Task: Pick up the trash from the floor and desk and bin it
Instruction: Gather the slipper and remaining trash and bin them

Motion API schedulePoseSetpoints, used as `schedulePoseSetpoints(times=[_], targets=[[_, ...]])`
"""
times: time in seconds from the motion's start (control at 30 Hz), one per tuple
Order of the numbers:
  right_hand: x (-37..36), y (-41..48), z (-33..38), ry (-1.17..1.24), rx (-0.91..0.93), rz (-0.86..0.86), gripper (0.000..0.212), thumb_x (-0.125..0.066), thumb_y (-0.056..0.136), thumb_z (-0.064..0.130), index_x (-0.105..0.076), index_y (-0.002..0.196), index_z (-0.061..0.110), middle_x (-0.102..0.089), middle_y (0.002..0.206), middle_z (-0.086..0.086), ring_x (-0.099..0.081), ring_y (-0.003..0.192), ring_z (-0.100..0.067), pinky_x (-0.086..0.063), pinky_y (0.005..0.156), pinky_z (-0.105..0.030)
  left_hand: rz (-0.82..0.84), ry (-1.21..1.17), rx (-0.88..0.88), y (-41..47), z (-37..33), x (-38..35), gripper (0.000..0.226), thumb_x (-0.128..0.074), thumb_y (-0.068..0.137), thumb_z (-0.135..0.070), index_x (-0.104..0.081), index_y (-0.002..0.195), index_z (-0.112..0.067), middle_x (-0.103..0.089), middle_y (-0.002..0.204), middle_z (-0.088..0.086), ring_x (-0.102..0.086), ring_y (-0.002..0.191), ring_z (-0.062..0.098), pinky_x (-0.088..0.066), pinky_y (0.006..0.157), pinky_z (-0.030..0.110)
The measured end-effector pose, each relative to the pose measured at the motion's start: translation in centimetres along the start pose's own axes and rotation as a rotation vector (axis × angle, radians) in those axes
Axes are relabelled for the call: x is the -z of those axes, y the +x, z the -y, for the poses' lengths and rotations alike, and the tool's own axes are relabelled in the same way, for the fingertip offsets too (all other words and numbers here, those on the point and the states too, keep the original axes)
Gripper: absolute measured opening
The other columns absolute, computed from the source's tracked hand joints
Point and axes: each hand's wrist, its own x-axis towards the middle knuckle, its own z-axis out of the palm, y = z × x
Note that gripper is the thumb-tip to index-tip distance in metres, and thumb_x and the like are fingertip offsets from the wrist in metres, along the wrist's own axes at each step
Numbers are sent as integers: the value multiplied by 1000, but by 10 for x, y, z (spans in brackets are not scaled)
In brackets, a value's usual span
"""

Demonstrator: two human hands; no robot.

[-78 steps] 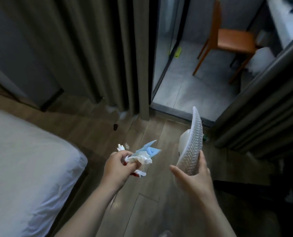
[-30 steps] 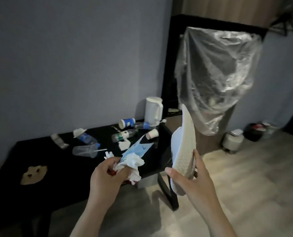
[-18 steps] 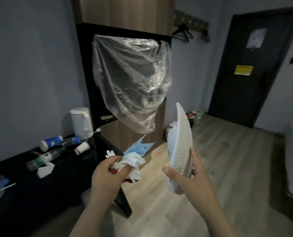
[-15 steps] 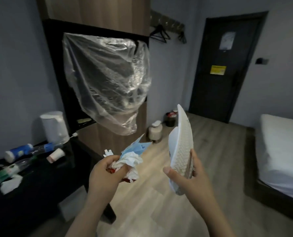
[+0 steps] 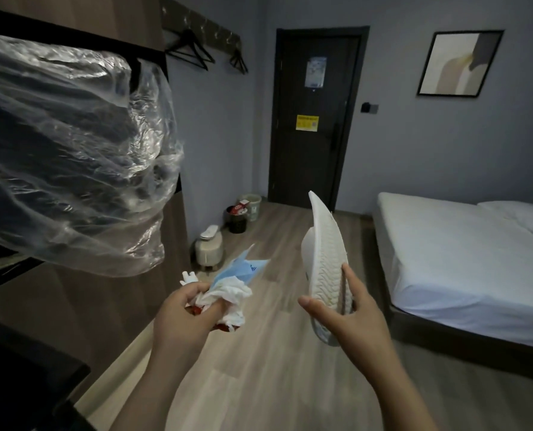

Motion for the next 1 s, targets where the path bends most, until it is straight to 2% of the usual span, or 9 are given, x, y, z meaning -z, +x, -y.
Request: schedulePoseSetpoints(times=[0.1,0.3,0.4,0.5,0.57,0.73,0.87,1.0], targets=[[-28,46,6,-11,-1,-10,106,-86,58,47,-32,149,33,-39,147,8,-44,128,-10,-40,98,-25,17,-31,-33,57,1,3,12,-72,77,2,-69,80,-9,-69,65,9,-69,59,21,-58,56,33],[-82,130,6,-43,-43,-36,107,-85,53,53,-35,146,36,-42,145,9,-47,127,-11,-42,106,-34,66,-82,-31,173,8,5,16,-80,70,-8,-72,74,-22,-71,68,9,-70,61,22,-57,55,31],[-100,167,-4,-65,-91,-18,105,-85,55,51,-37,146,35,-42,145,7,-48,126,-13,-44,104,-35,67,-82,12,216,30,-2,21,-73,77,2,-72,79,-18,-70,72,11,-70,62,21,-56,54,29],[-113,210,-15,-59,-112,-18,103,-85,55,49,-39,146,33,-42,146,6,-47,127,-14,-45,104,-38,71,-68,46,256,48,-14,16,-72,76,4,-71,86,-9,-67,82,19,-70,61,22,-56,54,29],[-121,242,-26,-77,-107,-37,99,-86,59,46,-39,145,32,-43,145,7,-47,126,-12,-45,102,-33,71,-42,45,287,57,-26,14,-73,76,1,-71,86,-9,-68,80,16,-70,63,24,-56,55,29],[-138,338,-58,-70,-104,-20,94,-85,63,43,-40,145,33,-45,143,10,-48,121,-8,-47,85,-20,65,12,10,371,72,-65,9,-72,76,1,-70,79,-7,-68,64,6,-68,59,18,-54,53,25],[-139,424,-71,-75,-96,-20,92,-85,64,45,-41,144,35,-44,143,12,-46,119,-5,-46,97,-28,58,84,2,443,73,-103,9,-70,77,3,-70,77,-6,-67,61,4,-67,56,18,-55,53,28],[-136,499,-84,-74,-83,-6,90,-85,64,45,-43,143,34,-44,142,13,-45,118,-3,-47,101,-35,-4,169,-34,501,78,-137,14,-72,75,2,-72,75,-13,-70,67,6,-67,55,12,-53,49,21]])
